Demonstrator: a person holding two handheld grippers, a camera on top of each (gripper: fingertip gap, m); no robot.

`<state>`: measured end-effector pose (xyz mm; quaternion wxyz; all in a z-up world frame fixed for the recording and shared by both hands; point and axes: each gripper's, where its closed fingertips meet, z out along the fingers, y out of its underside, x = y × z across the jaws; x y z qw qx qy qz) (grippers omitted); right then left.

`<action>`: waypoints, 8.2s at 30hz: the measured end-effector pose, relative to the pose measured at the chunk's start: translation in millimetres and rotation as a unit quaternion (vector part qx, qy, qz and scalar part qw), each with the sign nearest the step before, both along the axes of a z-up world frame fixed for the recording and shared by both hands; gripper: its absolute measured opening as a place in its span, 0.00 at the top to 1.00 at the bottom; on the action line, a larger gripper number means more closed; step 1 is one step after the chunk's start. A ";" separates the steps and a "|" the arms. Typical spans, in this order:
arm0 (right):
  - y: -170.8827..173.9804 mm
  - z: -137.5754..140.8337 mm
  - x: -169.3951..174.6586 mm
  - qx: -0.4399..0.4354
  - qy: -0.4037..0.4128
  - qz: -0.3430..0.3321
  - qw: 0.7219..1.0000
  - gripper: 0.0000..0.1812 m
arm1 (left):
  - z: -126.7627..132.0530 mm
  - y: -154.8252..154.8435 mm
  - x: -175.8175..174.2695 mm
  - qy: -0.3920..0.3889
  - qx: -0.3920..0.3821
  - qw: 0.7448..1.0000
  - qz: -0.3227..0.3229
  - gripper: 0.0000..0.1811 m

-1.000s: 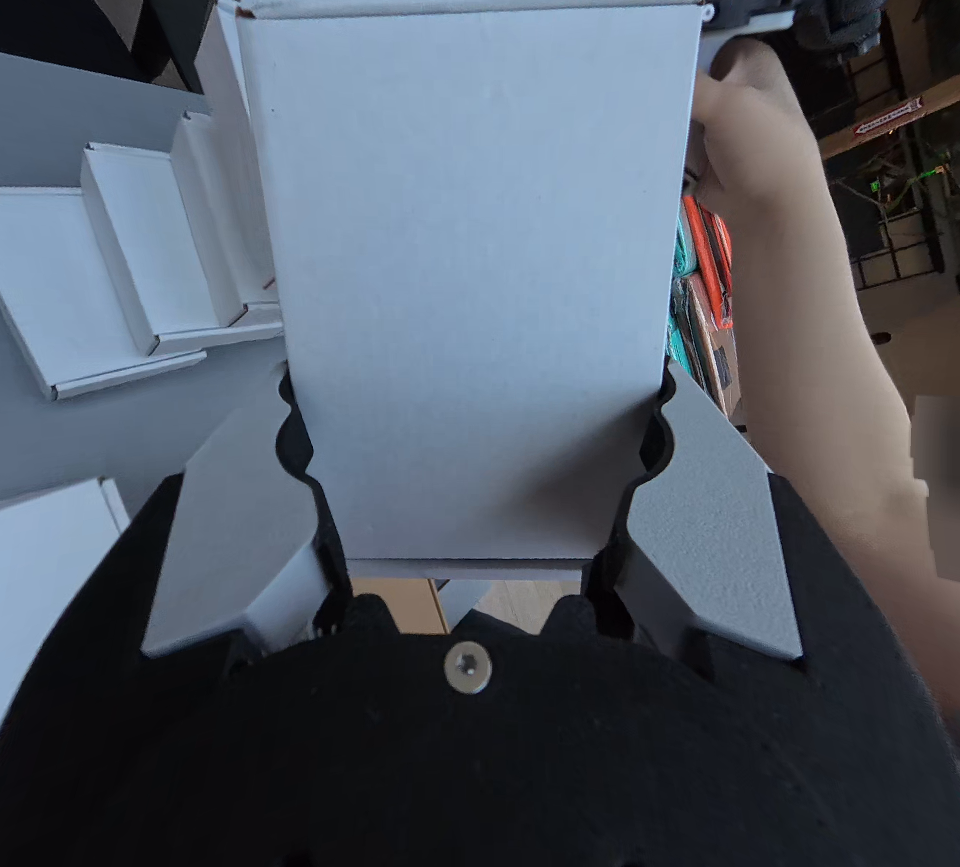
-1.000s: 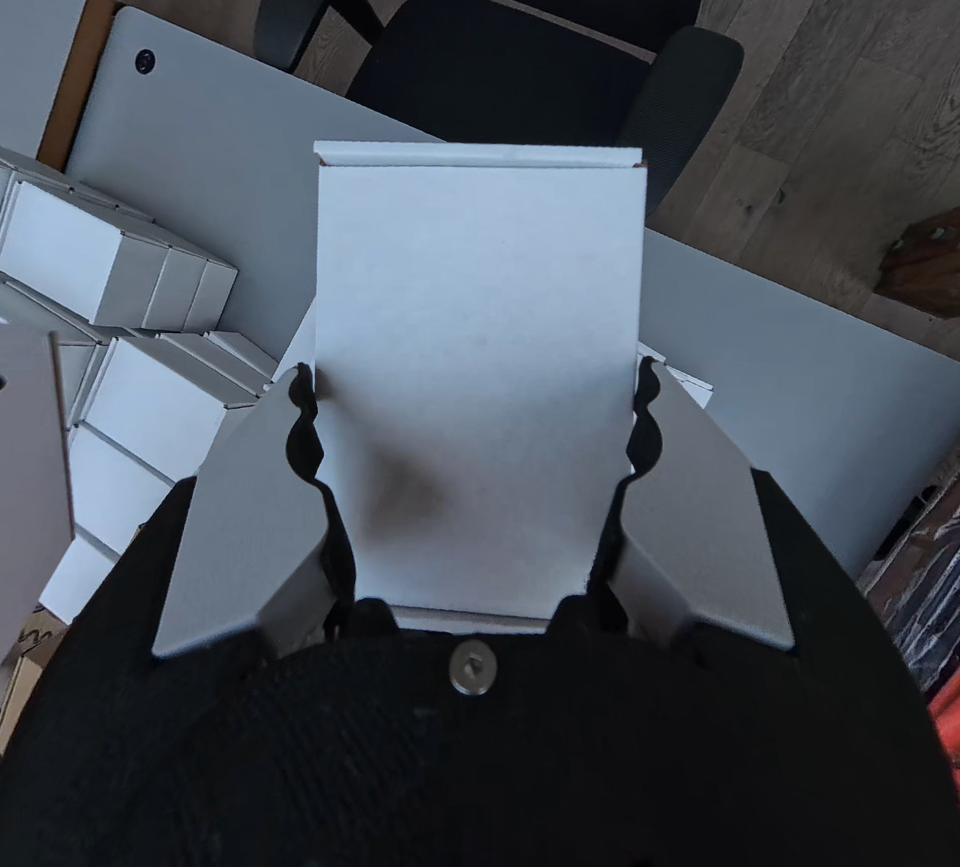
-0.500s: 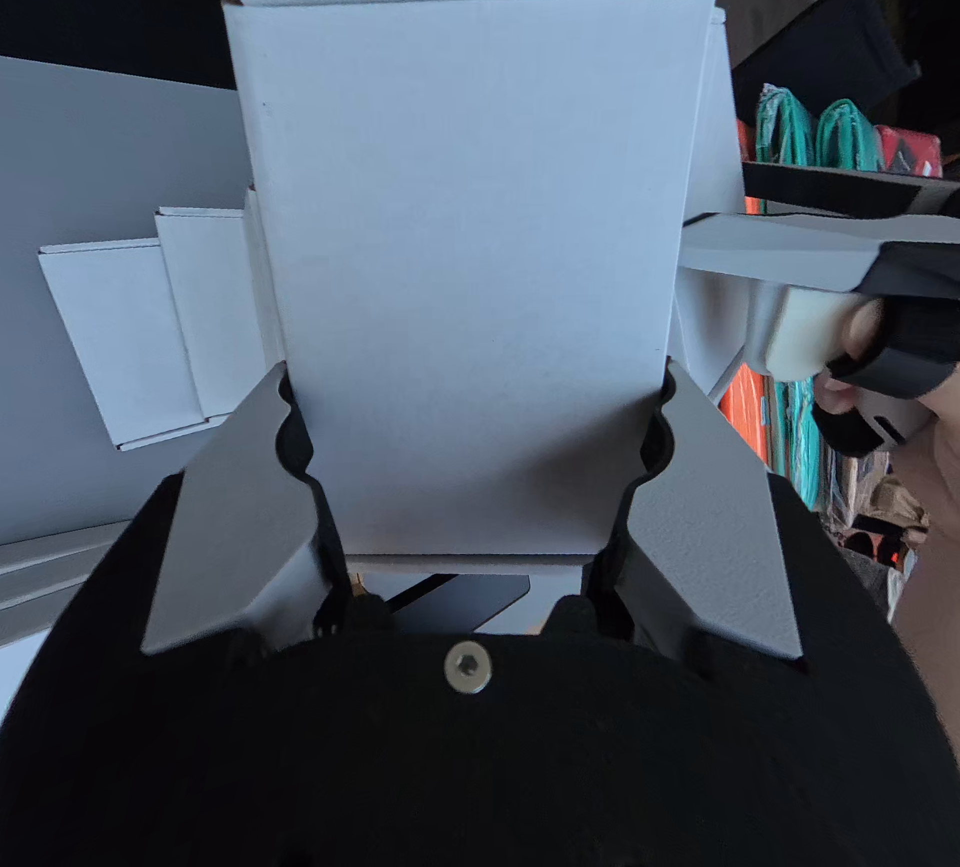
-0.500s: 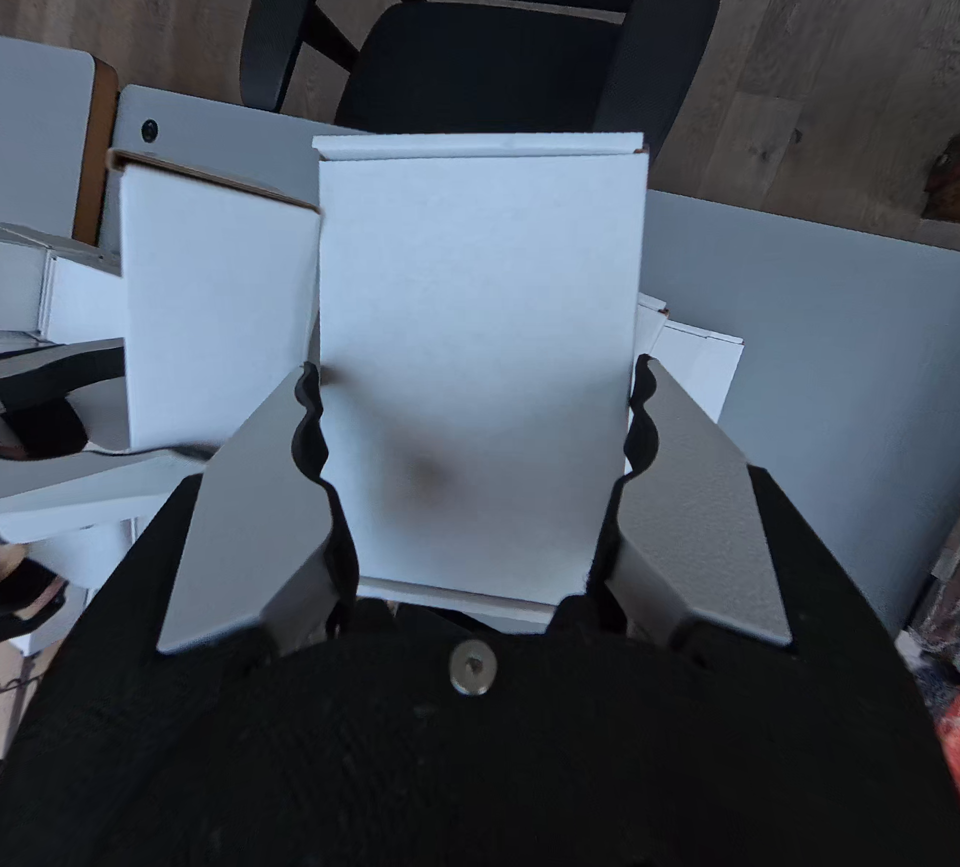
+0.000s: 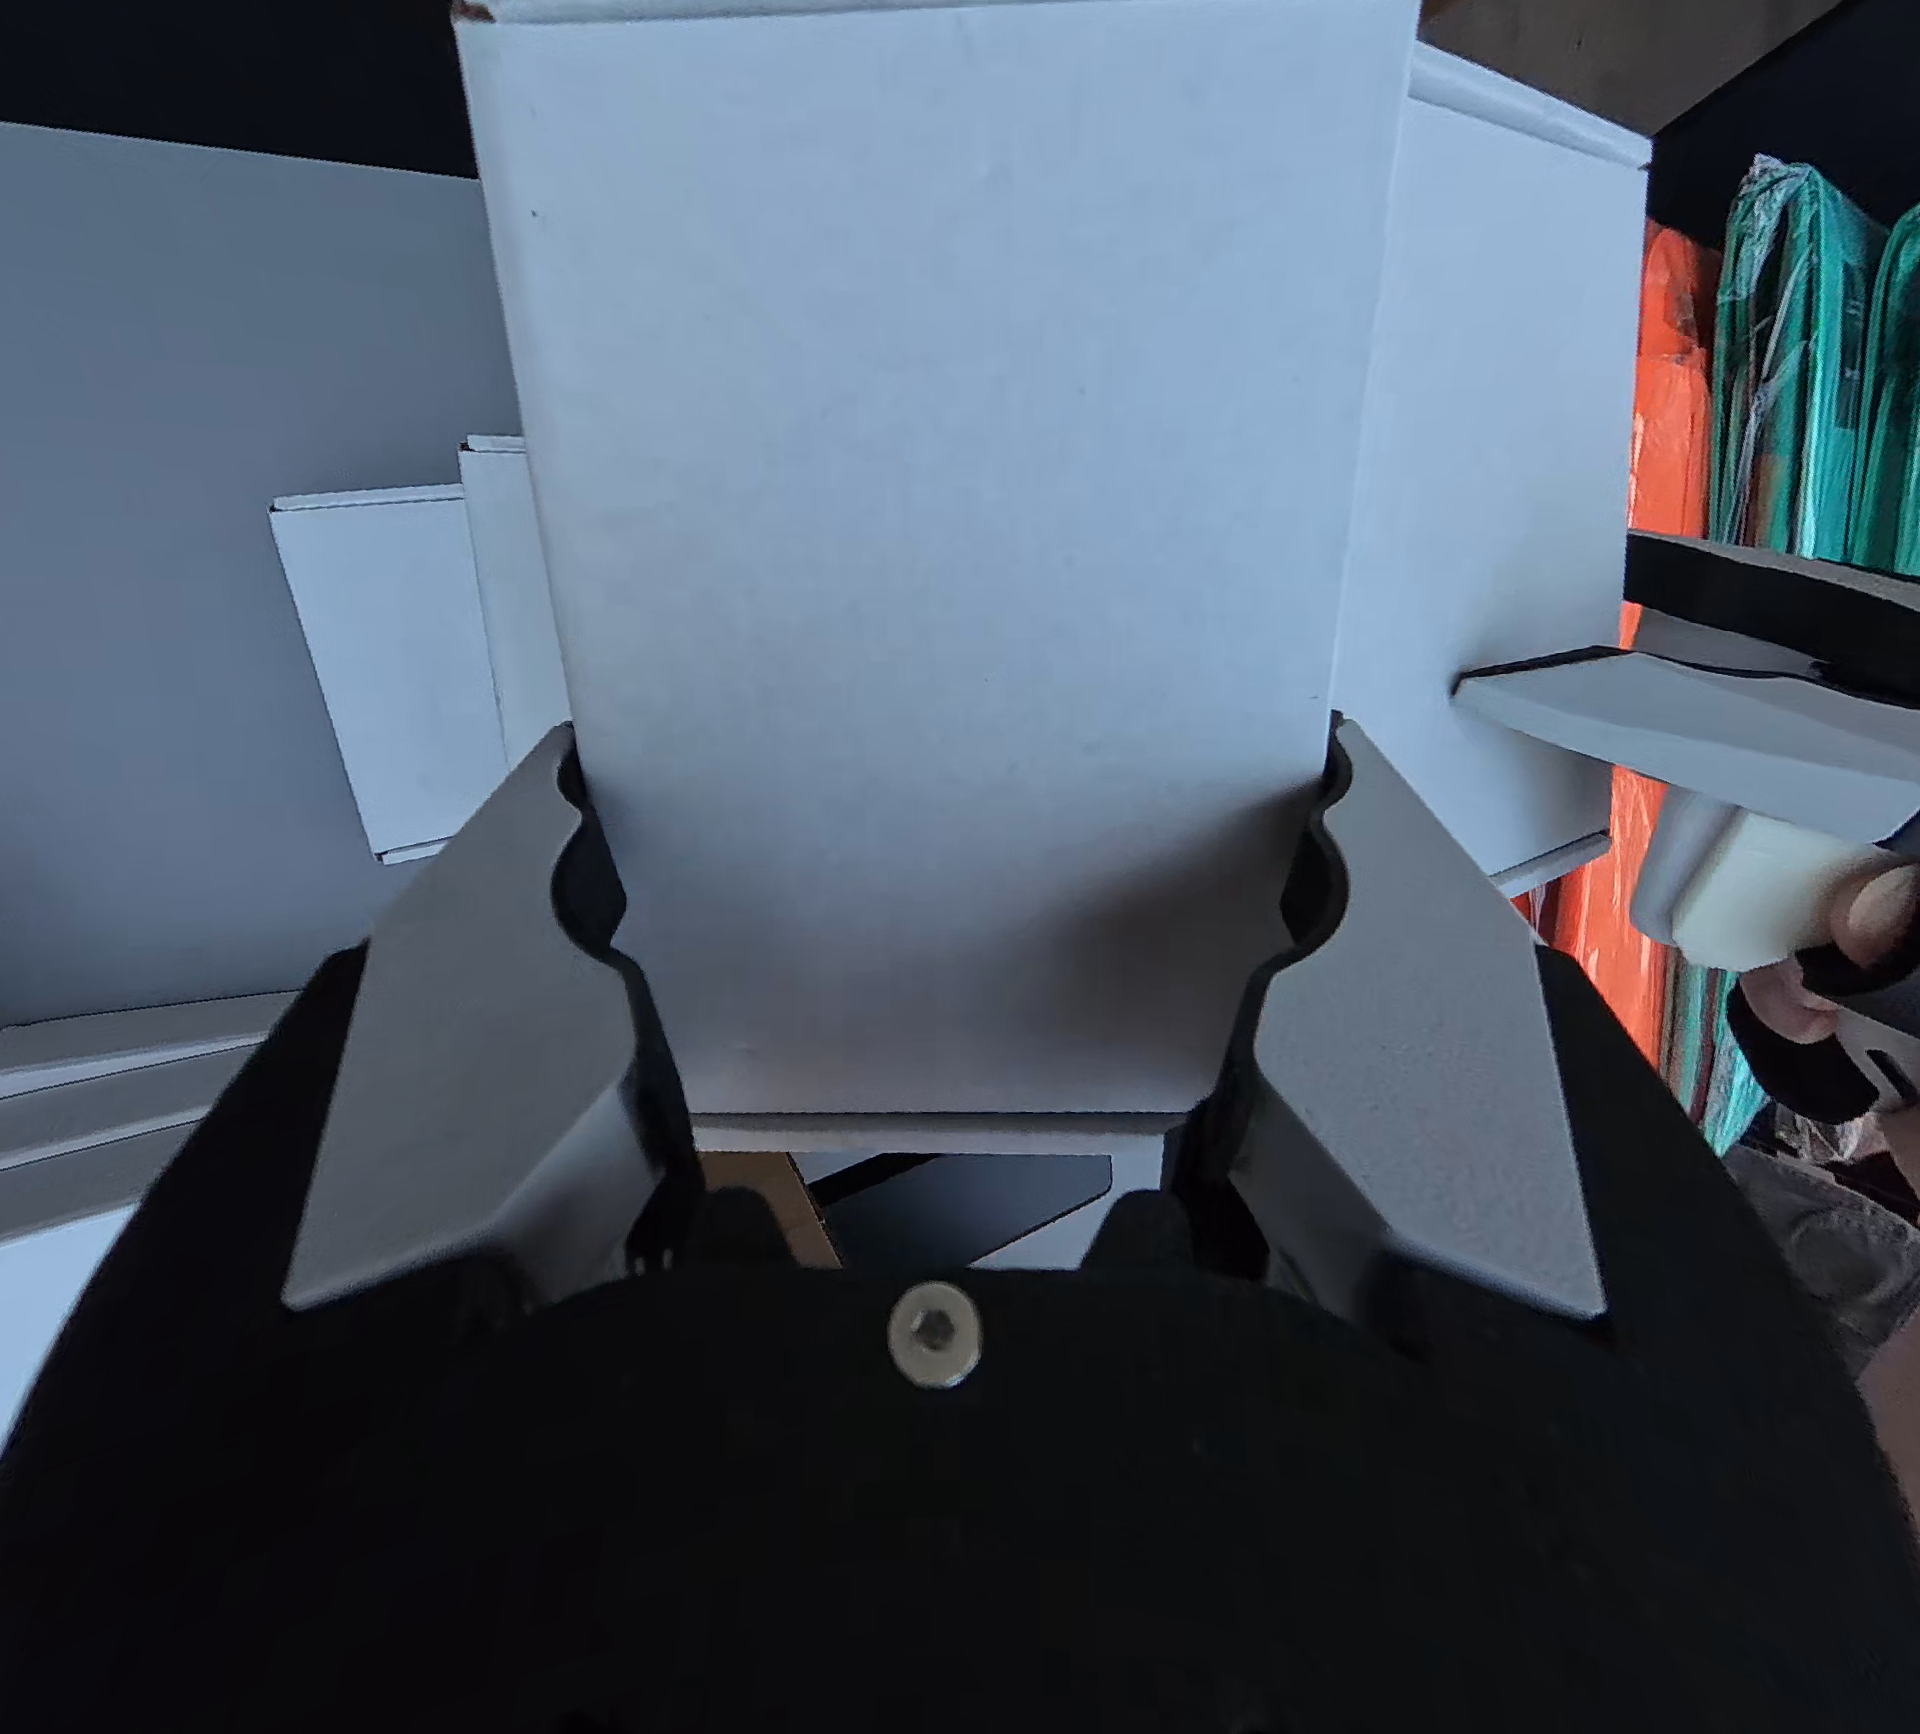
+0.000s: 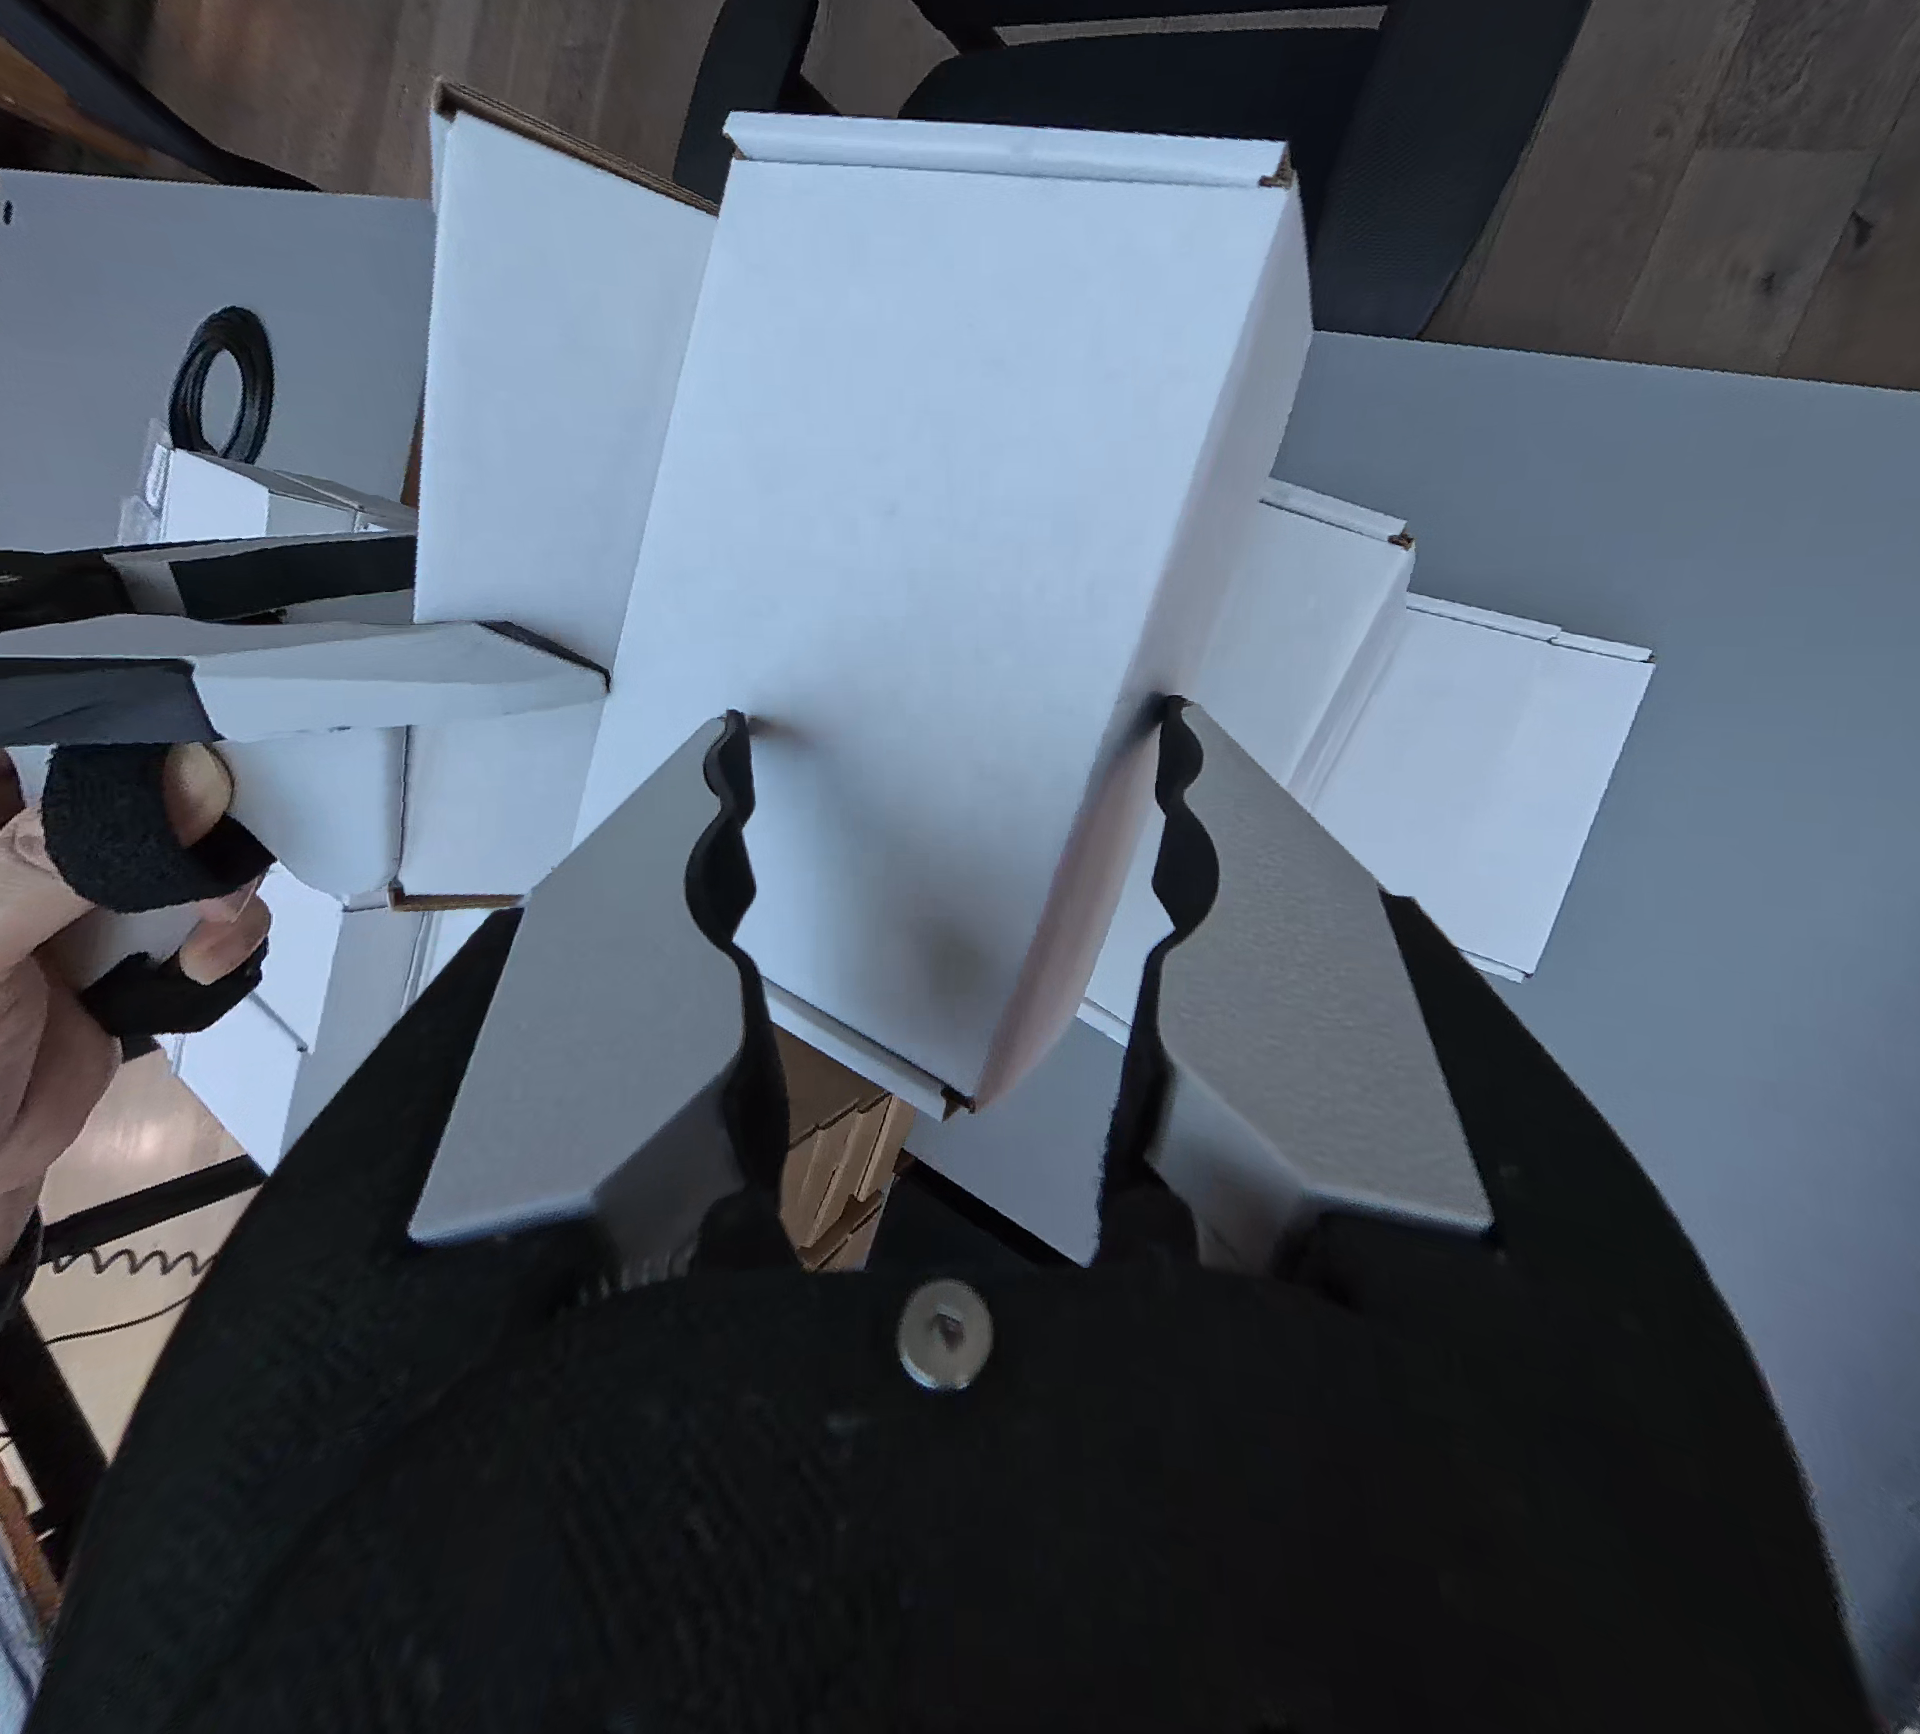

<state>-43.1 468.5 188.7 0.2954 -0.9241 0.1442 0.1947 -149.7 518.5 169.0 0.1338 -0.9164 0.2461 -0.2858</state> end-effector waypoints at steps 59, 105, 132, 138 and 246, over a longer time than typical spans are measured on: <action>-20.5 4.6 6.6 0.035 0.021 0.018 0.999 0.68 | 17.1 16.1 1.7 -0.025 0.088 0.995 0.033 0.35; -14.0 7.9 4.3 0.040 -0.093 0.020 0.995 0.62 | 20.7 3.8 11.6 0.041 0.207 0.978 -0.004 0.31; 45.2 16.4 -46.8 -0.172 -0.192 0.089 0.962 0.75 | 21.5 2.1 10.0 0.031 0.219 0.975 0.001 0.33; 47.3 14.8 -46.9 -0.174 -0.224 0.084 0.955 0.77 | 22.6 -1.5 1.1 0.007 0.213 0.977 -0.001 0.36; 48.2 17.0 -47.1 -0.153 -0.149 0.045 0.976 0.80 | 47.1 -68.4 -53.6 0.205 0.303 0.677 -0.638 0.29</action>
